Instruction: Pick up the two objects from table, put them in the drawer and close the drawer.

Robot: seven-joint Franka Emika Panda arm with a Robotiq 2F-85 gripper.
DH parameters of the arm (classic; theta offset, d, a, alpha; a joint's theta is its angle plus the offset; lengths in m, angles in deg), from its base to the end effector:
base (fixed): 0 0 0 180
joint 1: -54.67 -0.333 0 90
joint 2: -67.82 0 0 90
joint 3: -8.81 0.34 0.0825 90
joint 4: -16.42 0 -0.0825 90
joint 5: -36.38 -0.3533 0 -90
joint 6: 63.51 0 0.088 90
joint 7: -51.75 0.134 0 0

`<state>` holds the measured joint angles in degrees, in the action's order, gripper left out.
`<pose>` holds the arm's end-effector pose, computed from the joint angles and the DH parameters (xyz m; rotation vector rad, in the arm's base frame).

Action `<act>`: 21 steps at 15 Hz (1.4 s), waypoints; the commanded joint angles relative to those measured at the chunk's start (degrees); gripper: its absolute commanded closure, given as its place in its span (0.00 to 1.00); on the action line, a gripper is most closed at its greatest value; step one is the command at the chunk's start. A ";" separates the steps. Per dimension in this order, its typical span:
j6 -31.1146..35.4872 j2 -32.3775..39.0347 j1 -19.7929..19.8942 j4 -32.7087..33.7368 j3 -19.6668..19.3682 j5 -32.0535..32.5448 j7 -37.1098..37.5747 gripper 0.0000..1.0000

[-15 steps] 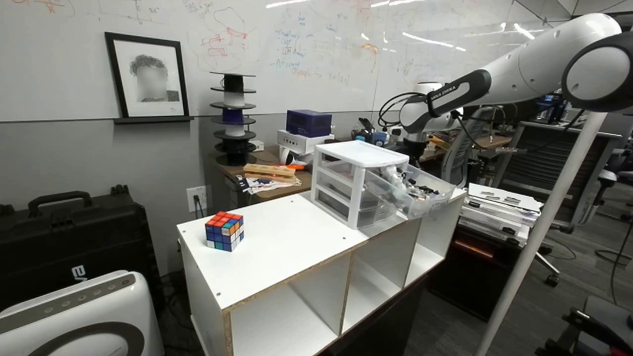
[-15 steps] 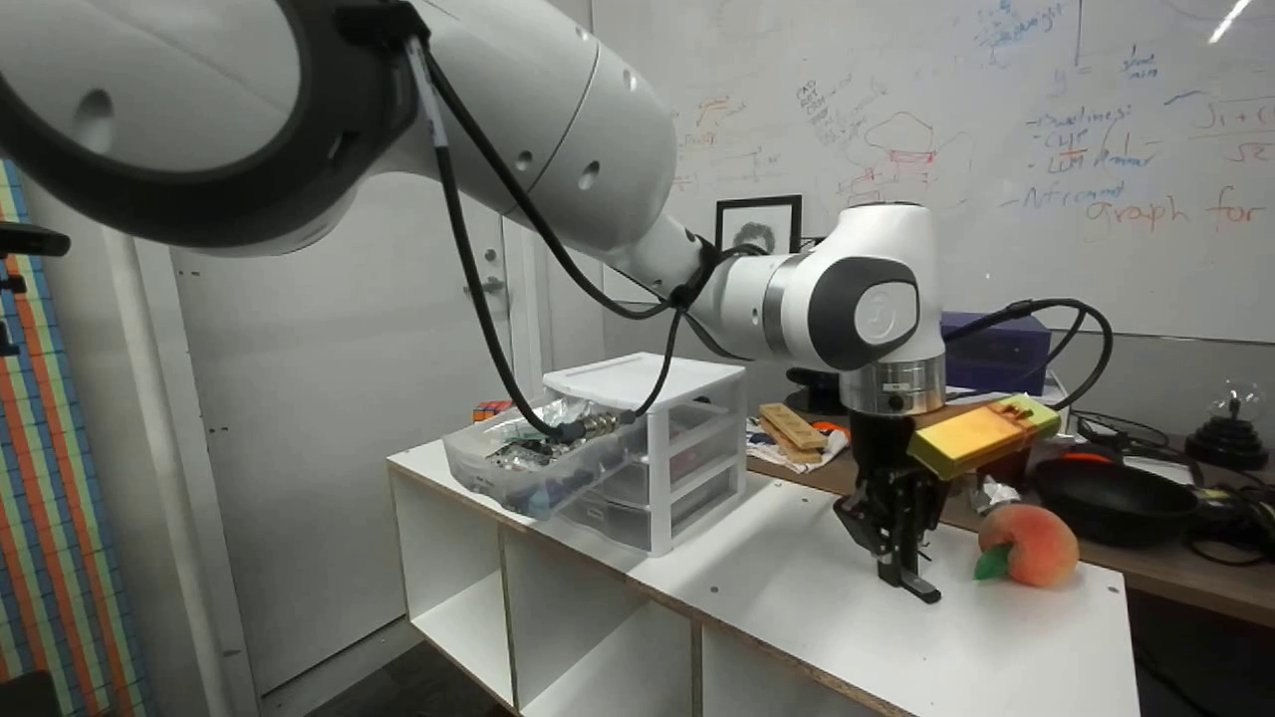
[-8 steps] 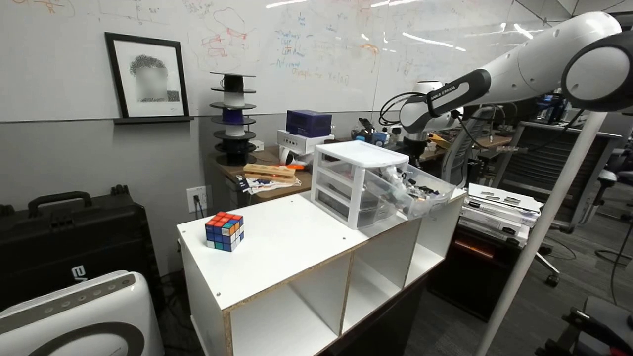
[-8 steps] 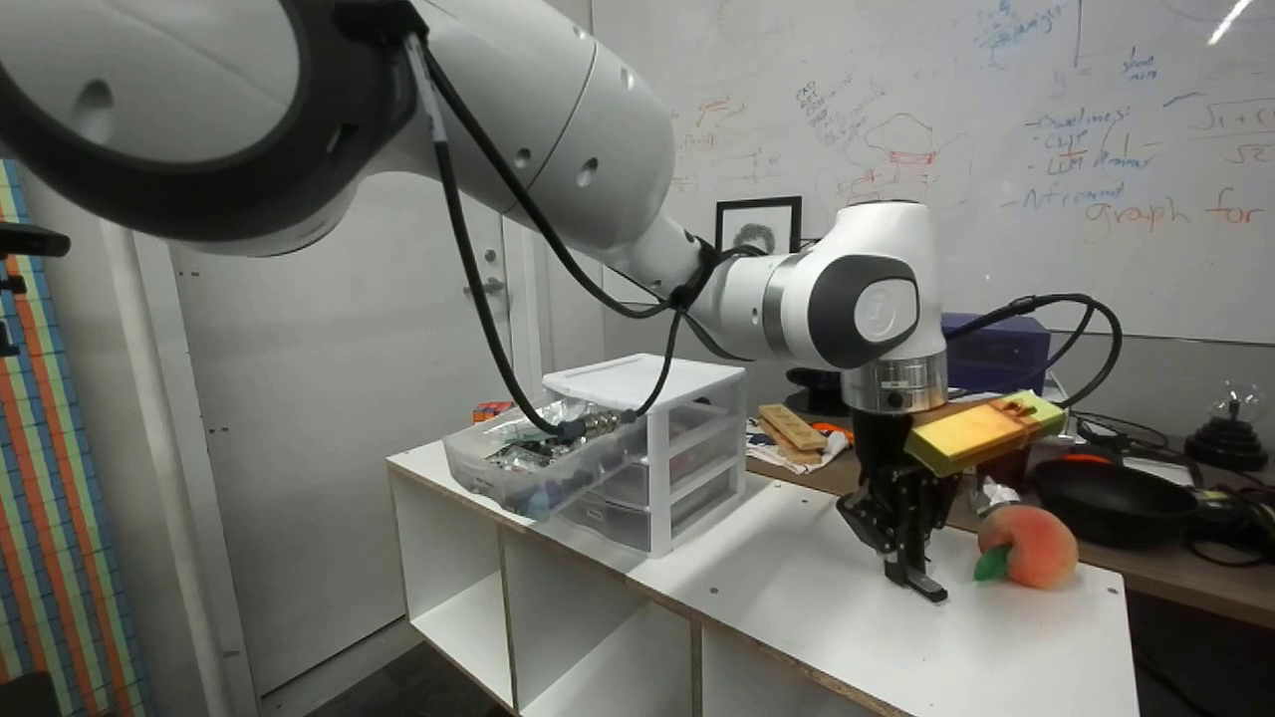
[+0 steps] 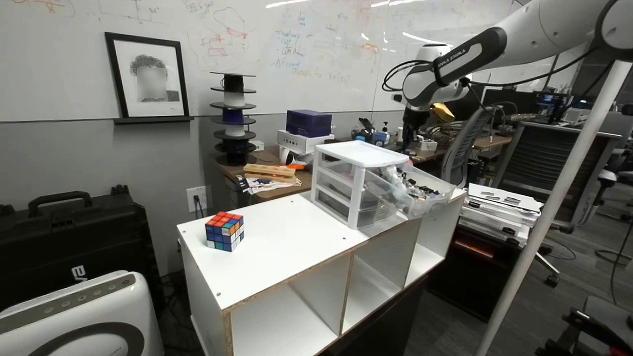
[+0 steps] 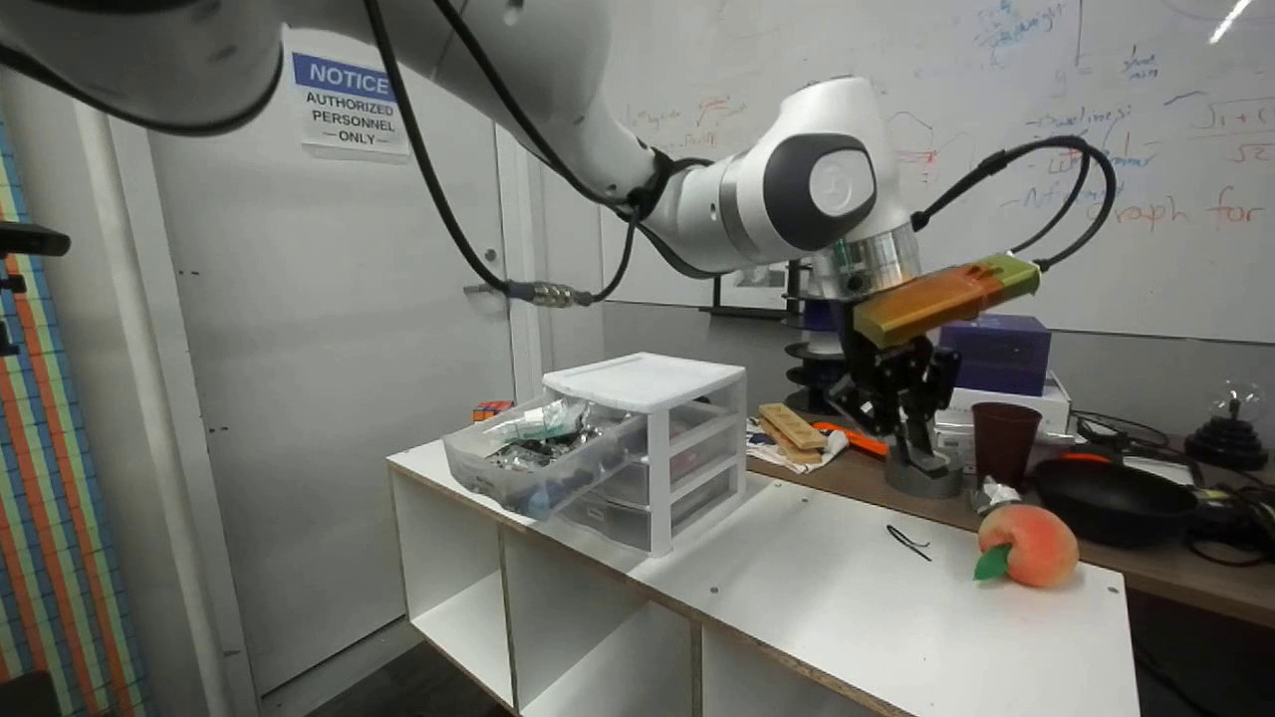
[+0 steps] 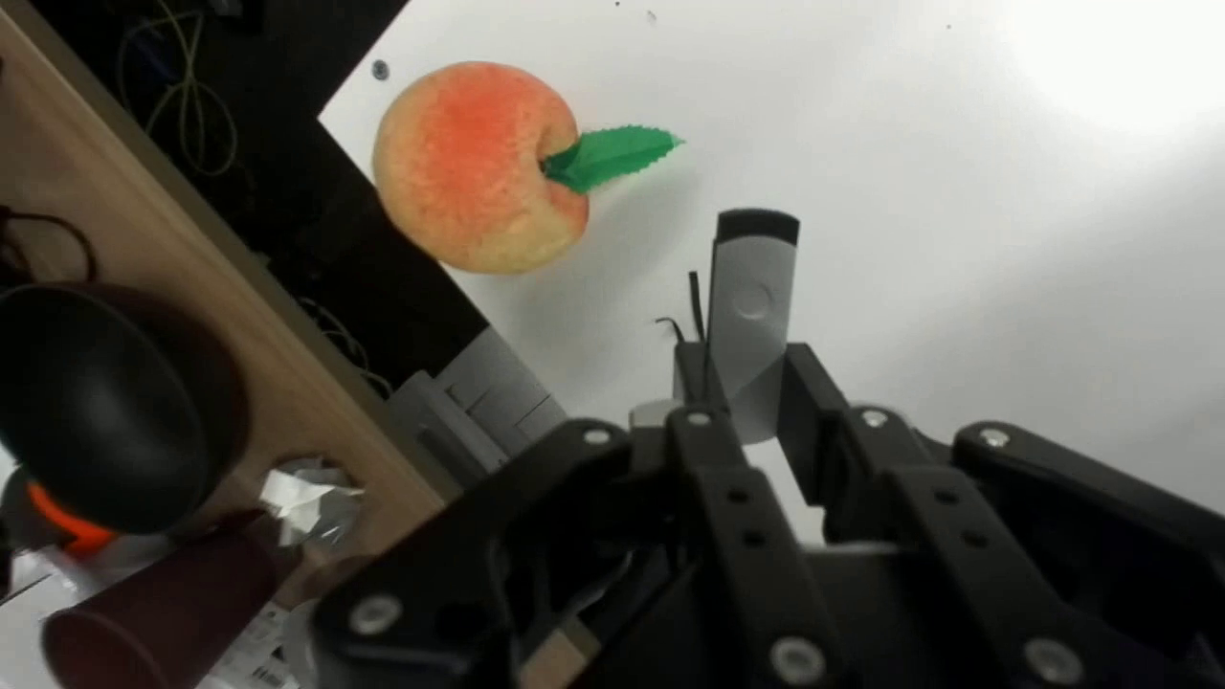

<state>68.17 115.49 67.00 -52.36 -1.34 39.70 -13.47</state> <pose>0.7354 -0.2608 0.3179 2.5716 1.1698 0.1157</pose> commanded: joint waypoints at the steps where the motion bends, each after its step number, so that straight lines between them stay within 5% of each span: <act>1: 5.46 -11.75 -3.05 -13.76 -2.34 1.83 4.01 0.88; 11: 1.61 -38.46 -2.09 -39.65 4.44 5.83 4.38 0.88; 18: -0.30 -55.90 -8.38 -58.03 7.90 16.77 11.92 0.88; 21: -2.34 -57.91 -11.56 -62.03 10.59 18.00 16.09 0.88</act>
<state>66.75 61.74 57.93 -109.06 7.44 56.09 -0.74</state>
